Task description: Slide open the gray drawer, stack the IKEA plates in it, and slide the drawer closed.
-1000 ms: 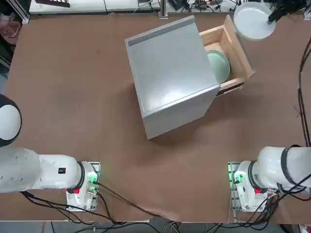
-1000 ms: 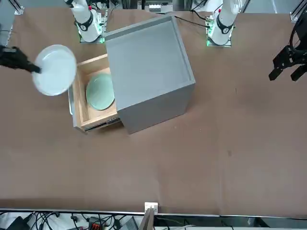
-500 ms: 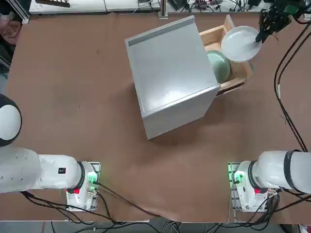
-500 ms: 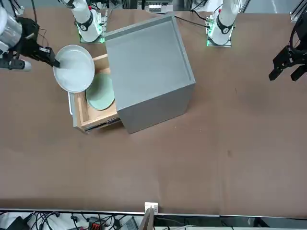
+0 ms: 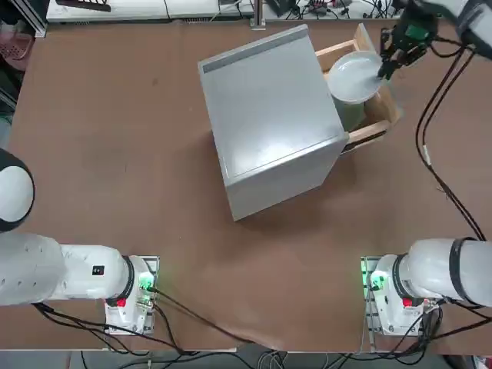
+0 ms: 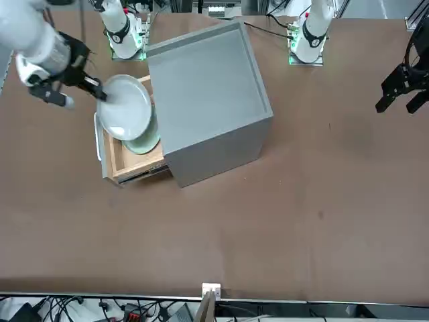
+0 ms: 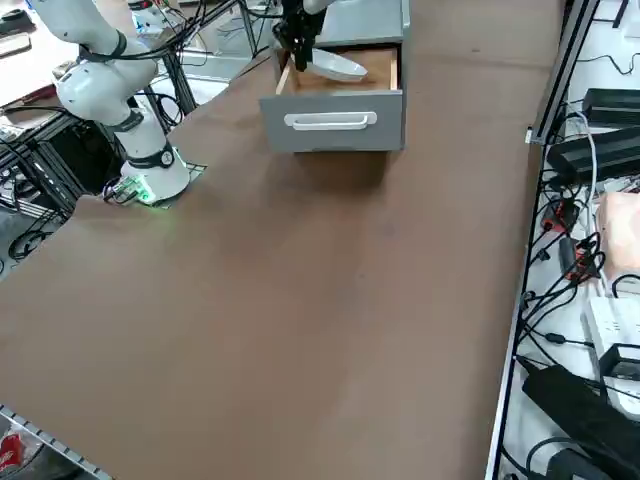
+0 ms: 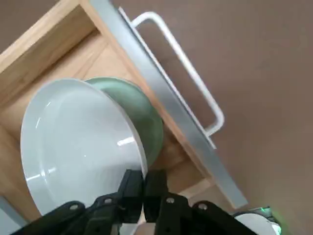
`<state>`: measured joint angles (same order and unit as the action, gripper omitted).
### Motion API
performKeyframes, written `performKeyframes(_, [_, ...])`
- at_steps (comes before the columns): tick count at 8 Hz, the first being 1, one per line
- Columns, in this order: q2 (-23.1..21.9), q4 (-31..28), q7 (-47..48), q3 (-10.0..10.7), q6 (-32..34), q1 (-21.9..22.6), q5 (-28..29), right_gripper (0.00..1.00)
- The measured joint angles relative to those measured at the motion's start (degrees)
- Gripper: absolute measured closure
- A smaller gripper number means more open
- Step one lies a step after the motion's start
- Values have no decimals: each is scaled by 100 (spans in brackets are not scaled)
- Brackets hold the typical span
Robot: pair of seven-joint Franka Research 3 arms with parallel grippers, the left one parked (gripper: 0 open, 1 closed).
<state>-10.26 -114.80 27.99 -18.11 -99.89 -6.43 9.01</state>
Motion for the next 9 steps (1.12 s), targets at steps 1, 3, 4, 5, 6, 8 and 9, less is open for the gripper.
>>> performKeyframes(1, [3,-162,228,-94,-169,1,-33,100])
performKeyframes(3, [24,-339,624,-84,-496,-9,-70,100])
performKeyframes(4, [60,-437,846,-86,-759,18,-71,100])
performKeyframes(5, [129,-539,1083,-92,-1022,98,-72,100])
performKeyframes(6, [196,-639,1283,-96,-1269,186,-75,100])
performKeyframes(8, [254,-765,1513,-101,-1542,277,-77,97])
performKeyframes(9, [276,-777,1550,-101,-1572,300,-77,96])
